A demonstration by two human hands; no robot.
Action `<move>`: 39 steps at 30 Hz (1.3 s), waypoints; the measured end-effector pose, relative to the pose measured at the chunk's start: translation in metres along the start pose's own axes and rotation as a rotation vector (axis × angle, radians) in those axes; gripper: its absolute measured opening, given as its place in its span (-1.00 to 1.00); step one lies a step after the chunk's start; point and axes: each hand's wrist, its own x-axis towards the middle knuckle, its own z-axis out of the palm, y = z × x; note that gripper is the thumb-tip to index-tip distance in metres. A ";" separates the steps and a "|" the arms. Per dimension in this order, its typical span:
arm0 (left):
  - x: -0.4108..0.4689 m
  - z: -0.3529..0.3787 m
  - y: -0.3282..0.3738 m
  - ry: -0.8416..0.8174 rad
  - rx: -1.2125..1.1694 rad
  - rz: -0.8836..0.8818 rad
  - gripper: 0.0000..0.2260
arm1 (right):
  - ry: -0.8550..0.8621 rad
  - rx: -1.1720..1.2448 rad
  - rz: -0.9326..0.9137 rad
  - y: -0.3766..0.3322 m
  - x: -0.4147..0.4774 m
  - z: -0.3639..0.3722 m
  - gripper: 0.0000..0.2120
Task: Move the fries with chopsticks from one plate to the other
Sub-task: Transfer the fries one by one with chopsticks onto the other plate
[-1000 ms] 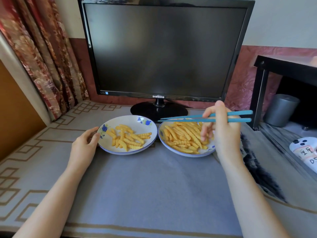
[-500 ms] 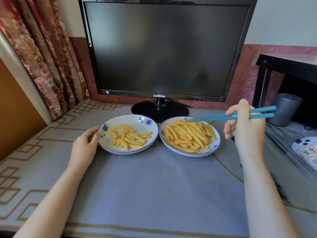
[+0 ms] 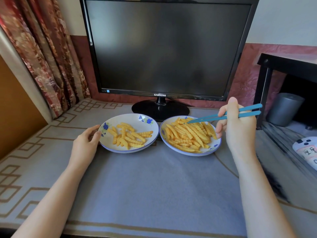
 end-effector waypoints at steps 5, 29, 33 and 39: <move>0.001 0.000 0.000 -0.003 0.006 -0.003 -0.72 | -0.024 -0.038 -0.010 0.001 -0.003 0.005 -0.56; -0.003 -0.001 0.005 0.005 0.004 -0.008 -0.72 | -0.057 0.277 0.063 -0.017 -0.035 0.041 -0.57; -0.003 -0.001 0.004 0.001 -0.002 -0.011 -0.73 | -0.174 0.286 0.089 -0.013 -0.045 0.054 -0.57; -0.002 0.000 0.005 0.003 -0.004 -0.015 -0.72 | -0.334 0.267 0.101 -0.001 -0.053 0.070 -0.59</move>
